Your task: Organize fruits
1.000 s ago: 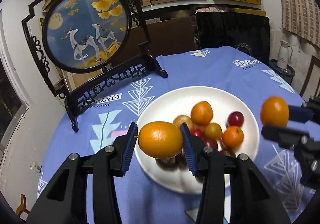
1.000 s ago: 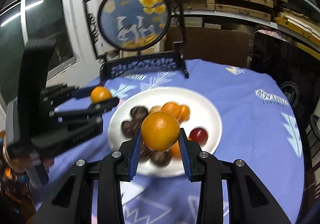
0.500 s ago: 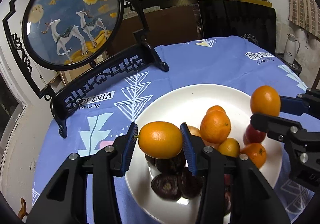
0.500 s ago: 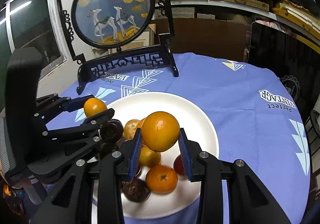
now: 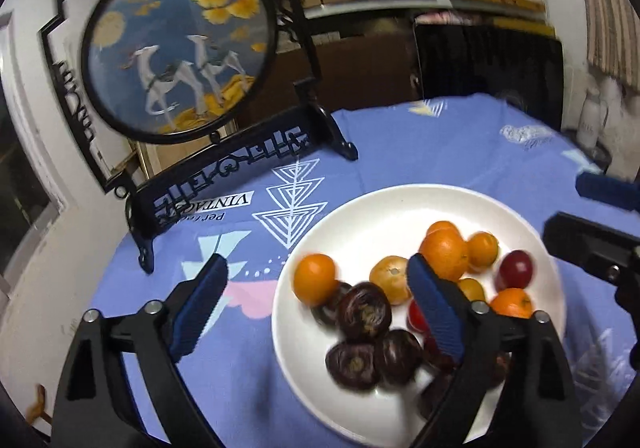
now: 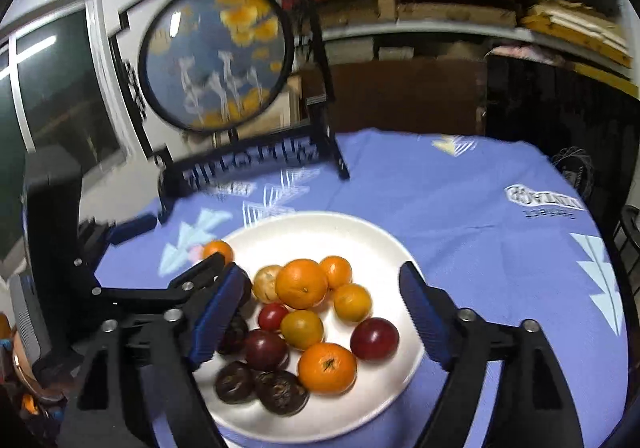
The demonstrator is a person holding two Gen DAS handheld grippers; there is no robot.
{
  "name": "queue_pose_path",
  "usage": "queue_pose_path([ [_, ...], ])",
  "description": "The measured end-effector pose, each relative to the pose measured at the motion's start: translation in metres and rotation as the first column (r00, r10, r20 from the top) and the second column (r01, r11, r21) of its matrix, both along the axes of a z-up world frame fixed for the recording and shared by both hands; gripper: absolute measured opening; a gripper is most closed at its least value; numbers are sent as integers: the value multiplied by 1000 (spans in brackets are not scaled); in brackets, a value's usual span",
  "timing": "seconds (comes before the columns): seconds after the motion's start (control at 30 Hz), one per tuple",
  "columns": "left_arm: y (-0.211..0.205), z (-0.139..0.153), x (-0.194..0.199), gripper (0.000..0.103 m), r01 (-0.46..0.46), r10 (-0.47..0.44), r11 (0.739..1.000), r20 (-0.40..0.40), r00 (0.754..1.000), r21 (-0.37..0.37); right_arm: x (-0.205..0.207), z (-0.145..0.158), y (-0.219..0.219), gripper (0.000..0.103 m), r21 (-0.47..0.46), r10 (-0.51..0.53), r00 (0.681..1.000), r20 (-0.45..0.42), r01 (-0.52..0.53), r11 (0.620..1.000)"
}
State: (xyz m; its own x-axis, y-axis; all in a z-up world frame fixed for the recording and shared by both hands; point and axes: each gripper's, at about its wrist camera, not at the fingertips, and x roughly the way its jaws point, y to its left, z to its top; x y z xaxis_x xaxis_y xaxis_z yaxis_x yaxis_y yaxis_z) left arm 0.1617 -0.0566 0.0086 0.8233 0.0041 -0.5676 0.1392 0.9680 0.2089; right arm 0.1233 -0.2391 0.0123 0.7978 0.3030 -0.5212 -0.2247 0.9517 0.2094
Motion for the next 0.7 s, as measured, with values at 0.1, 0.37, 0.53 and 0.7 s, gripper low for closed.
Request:
queue_pose_path([
  [0.1,12,7,-23,95,-12,14,999,35,999,-53,-23,0,-2,88,35,-38,999,37,37,999],
  [0.37,24,7,-65,97,-30,45,995,160,986,-93,-73,-8,4,95,32,-210,955,211,208,978],
  [0.53,24,-4,-64,97,-64,83,993,196,977,-102,-84,-11,15,98,-28,-197,932,305,216,976],
  [0.7,23,-7,-68,97,-31,48,996,212,976,-84,-83,-19,32,98,-128,-128,946,298,173,977],
])
